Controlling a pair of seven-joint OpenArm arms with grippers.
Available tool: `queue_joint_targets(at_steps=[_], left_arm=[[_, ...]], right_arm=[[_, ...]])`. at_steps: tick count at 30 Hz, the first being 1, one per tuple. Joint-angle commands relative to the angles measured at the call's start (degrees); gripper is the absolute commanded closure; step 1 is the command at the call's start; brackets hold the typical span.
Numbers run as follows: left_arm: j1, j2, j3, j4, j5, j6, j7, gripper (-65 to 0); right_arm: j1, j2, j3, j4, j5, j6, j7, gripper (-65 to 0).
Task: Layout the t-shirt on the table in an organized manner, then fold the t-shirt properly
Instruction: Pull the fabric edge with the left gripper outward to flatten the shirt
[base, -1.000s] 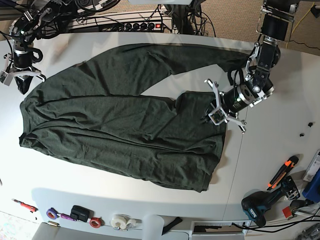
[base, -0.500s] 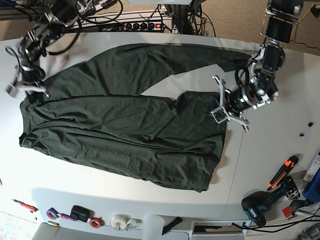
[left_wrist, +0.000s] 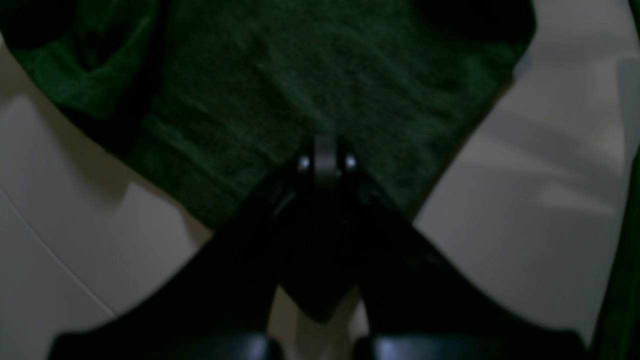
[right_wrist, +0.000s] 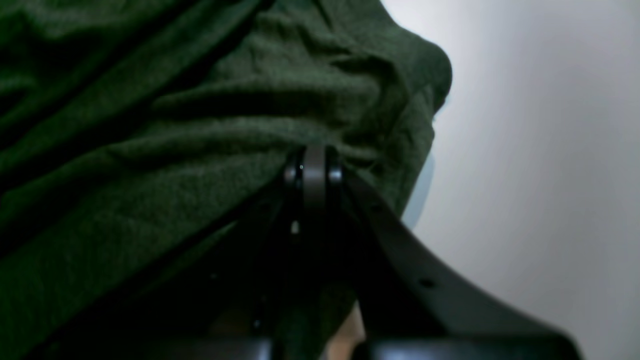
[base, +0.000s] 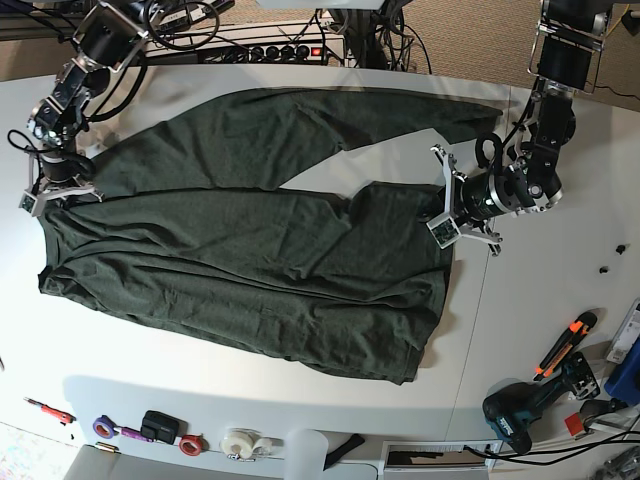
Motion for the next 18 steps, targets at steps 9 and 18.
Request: queue_joint_targets(at_steps=[9,18], left_arm=[[-0.52,-0.85,-0.39,0.94,0.0,0.26,6.78,0.0],[0.68,-2.49,-0.37,0.96,0.22,3.72,6.82,0.0]], right_arm=[[-1.03,4.46,0.24,-0.55,-1.03,-0.72,-6.08,0.0],[-3.82,5.42,0.22,-0.5,0.55,1.22,-7.78,0.0]])
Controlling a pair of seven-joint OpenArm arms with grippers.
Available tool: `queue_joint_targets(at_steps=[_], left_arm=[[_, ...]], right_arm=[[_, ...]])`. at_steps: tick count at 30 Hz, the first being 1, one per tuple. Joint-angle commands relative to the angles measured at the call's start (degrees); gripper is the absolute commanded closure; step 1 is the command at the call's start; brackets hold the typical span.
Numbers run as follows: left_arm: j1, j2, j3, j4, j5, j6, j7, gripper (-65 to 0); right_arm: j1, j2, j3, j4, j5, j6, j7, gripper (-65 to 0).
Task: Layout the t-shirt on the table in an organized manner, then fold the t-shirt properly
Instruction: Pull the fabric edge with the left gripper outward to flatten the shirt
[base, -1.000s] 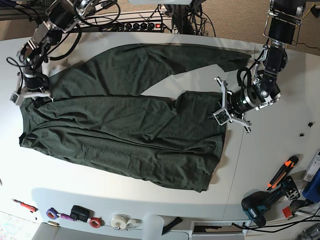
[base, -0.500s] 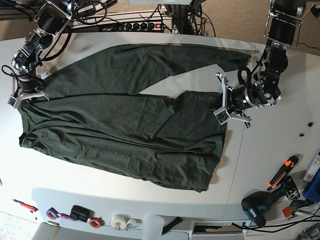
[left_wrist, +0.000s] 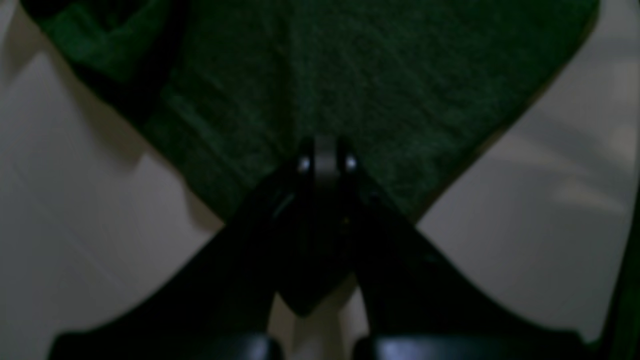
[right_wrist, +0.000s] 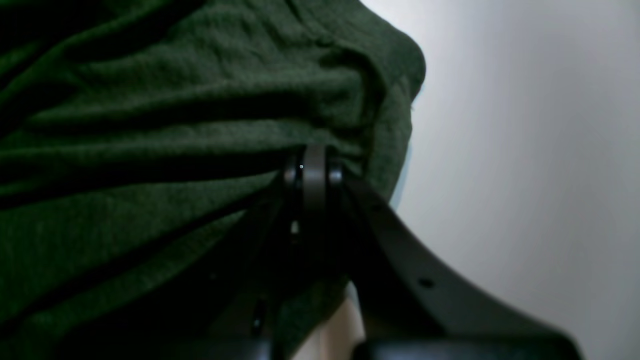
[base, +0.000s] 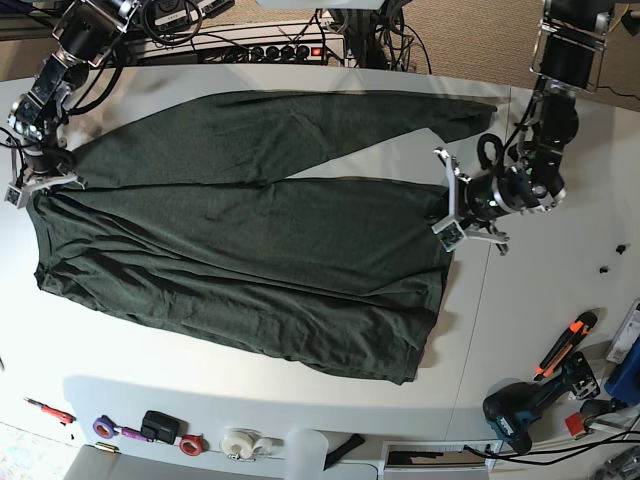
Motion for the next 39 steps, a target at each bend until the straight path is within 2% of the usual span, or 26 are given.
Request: queue_joint_targets(at_steps=[1,3,7,9,15,22,27,29,32,34,39], left_arm=[[0.2,-1.51,-0.39,0.17,2.12,0.39,2.69,0.0],[0.68,-2.6,-0.39,0.17,2.1,0.68,2.67,0.0],[1.81,-4.35,-0.39,0.15,2.1,3.5,2.84,0.0],[2.47,-4.94,-0.39,0.17,2.1,3.43,2.91,0.0],[3.43,-4.94,-0.39,0.15,2.1,3.82,5.05,0.0],[3.87,-4.94,-0.39,0.17,2.08,6.86,7.15,0.0],[4.83,-4.94,-0.72,0.17,0.35,9.68,6.03,0.0],[5.68,-4.92,-1.97,0.17,-2.23,9.09,3.69,0.0],[7.04,-4.92,-5.31,0.17,-6.14,4.63,0.61,0.0],[7.93,-4.92,-7.82,0.17,-7.3,2.86,0.7,0.0],[10.43,-4.92,-14.25,0.15,-8.66,1.42,0.7,0.0]], right_arm=[[-1.09,0.52,0.2,0.09,-0.52,0.04,-3.82,0.0],[-2.19,0.52,0.2,0.2,-0.09,0.59,-3.78,0.0],[-3.78,0.57,0.2,0.2,-0.11,1.73,-4.0,0.0],[-4.42,0.83,0.2,0.2,1.03,2.19,-4.52,0.0],[-5.35,2.21,0.22,0.2,3.3,3.41,-8.41,0.0],[-5.92,3.04,0.2,0.81,6.23,6.03,-11.1,0.0],[-10.05,2.56,0.2,5.51,8.85,7.56,-8.9,0.0],[-12.46,2.12,0.22,8.61,8.81,7.58,-6.64,0.0],[-15.72,1.25,0.22,13.25,8.63,8.94,-4.37,0.0],[-16.98,0.81,0.2,15.3,8.63,9.51,-4.15,0.0],[-17.42,0.83,0.22,15.85,7.1,9.44,-4.24,0.0]])
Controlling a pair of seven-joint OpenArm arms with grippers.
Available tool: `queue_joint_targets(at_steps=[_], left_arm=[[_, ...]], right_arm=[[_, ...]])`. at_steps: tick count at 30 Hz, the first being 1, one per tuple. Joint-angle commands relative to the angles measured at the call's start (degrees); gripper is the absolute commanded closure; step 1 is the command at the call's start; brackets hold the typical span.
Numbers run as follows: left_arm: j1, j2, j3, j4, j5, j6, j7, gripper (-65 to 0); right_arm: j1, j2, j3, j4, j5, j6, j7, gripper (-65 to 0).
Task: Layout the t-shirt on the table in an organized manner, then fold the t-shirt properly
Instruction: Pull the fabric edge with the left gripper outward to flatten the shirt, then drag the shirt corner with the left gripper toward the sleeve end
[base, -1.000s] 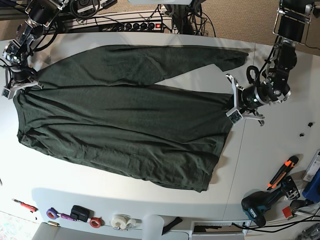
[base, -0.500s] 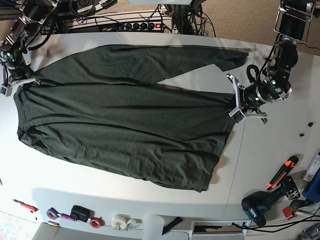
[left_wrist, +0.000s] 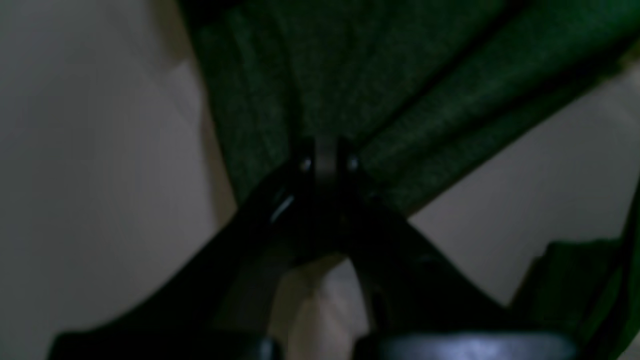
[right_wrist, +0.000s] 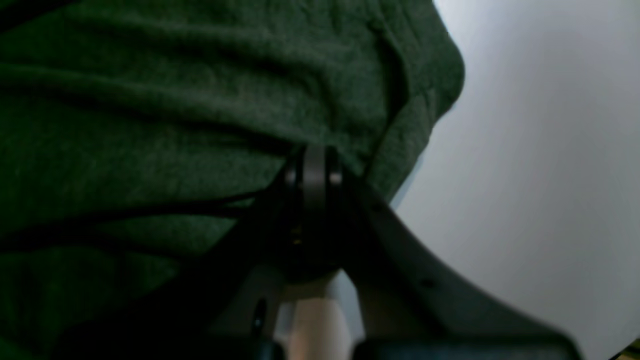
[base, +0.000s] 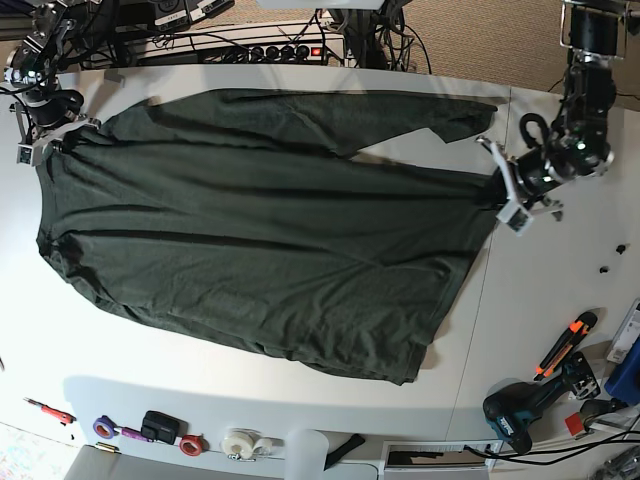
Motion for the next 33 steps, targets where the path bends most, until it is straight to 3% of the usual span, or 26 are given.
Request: queue_joint_targets(at_steps=[1,7,12,13,17,19,21,23,29,33], left_arm=[[0.33,-1.11,-1.25,0.13,1.25,-0.15,2.62,0.0],[1.97,-1.05,-3.06,0.13,-0.7,-1.84,2.73,0.0],[1.27,-1.09,-3.06,0.15,-6.82,-1.44,2.78,0.0],[1.03,-1.09,-3.06,0.15,-7.76,-1.46,2.78,-2.1],[-0.42,-1.11,-3.06,0.15,-9.11,-1.88,2.8,-31.8],[-1.2,-1.11,-3.06,0.15,-10.16,-1.88,2.82,-36.9],[-1.95,-1.11,-3.06,0.17,-11.3,-1.9,2.84,-36.9],[-2.58,-1.14,-3.08,0.2,-12.11,-3.91,2.82,-36.9],[-3.13,-1.14,-5.05,1.86,-19.1,-4.49,7.17,-36.0],[-2.78,-1.14,-9.84,5.38,-28.74,-4.49,19.12,-36.0]], right_arm=[[-0.04,1.03,0.26,0.85,-0.22,0.11,-0.26,0.0],[-0.02,1.03,0.26,0.85,-0.17,0.11,-0.63,0.0],[-0.02,1.03,0.26,0.85,-0.17,0.11,-0.66,0.0],[-0.02,1.03,0.24,0.85,-0.15,0.11,-0.7,0.0],[0.0,1.05,0.24,0.85,-0.11,0.11,-0.66,0.0],[0.0,1.03,0.24,0.85,0.02,0.13,-0.66,-2.7],[0.0,1.03,0.24,0.85,0.02,0.13,-0.66,-16.1],[0.0,1.03,0.24,0.85,0.02,0.13,-0.66,-24.4],[0.0,1.03,0.24,0.85,0.02,0.13,-0.63,-24.9],[0.0,1.03,0.24,0.85,0.0,0.13,-0.57,-24.9]])
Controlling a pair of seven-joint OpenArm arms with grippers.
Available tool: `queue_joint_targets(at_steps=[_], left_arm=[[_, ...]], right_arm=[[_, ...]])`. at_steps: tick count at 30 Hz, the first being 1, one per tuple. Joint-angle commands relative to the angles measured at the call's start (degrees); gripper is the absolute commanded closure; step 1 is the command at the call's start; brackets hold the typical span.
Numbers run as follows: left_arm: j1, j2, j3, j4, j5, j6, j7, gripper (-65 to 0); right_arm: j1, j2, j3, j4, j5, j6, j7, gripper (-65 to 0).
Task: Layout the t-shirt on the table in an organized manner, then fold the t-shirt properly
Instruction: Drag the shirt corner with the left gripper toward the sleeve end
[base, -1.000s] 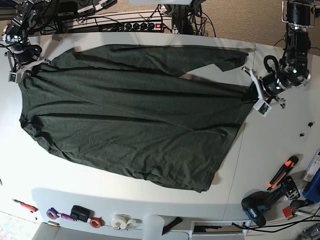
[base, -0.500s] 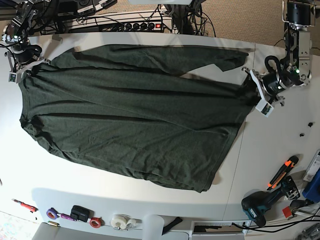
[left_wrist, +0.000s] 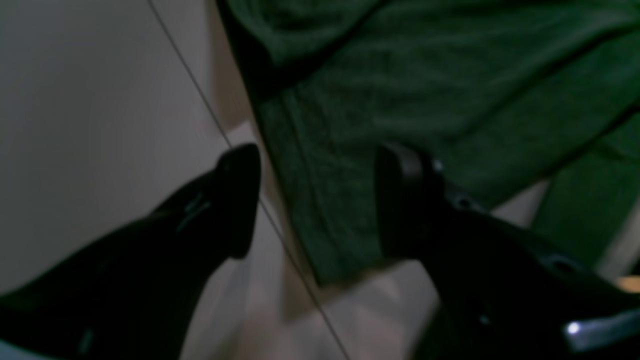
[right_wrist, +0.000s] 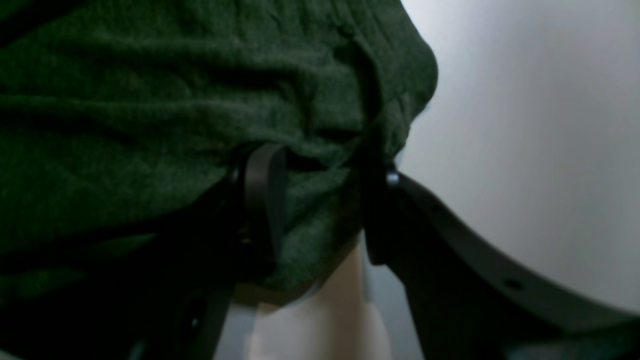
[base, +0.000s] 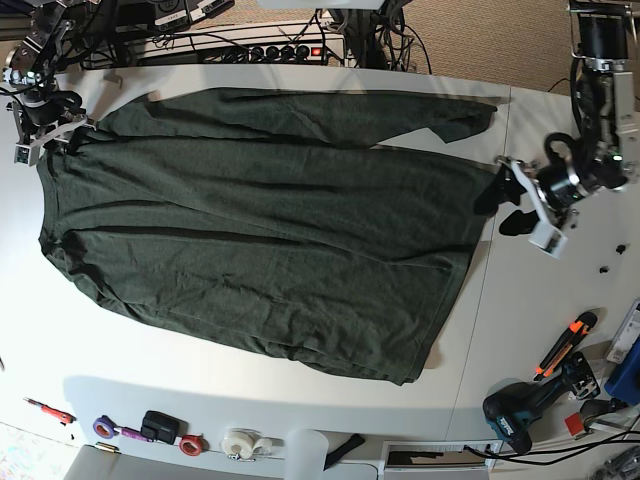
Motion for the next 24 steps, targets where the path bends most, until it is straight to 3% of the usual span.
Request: queue_joint_targets(at_steps=[1,6,8,14,20,24], left_arm=[[-0.63,-1.14,-1.81,1.68,-4.44,-0.3,3.04,-36.0],[-0.42,-1.14,-7.72,3.04,-23.41,-0.3,27.28,-35.9],[1.03,-1.62,-8.2,3.04,-27.63,-0.3,32.0,-35.9],[9.01,-3.06,-8.11,3.04,-33.48,-0.3,33.11,-35.0],[11.72,-3.02,-8.11,3.04,-32.22,-0.3,33.11,-31.9],[11.76,-3.02,-8.11,3.04,-27.12,-0.3,30.73,-31.9]], right_arm=[[0.0,0.85,0.22,0.74,0.09,0.33,-0.13,-24.9],[0.0,0.85,0.22,0.74,0.09,0.33,0.02,-24.9],[0.0,0.85,0.22,0.74,0.09,0.33,0.02,-24.9],[0.15,0.85,0.22,0.74,0.09,0.33,0.2,-24.9],[0.15,0.85,0.22,0.74,0.09,0.33,0.9,-24.9],[0.15,0.85,0.22,0.74,0.09,0.33,0.94,-24.9]])
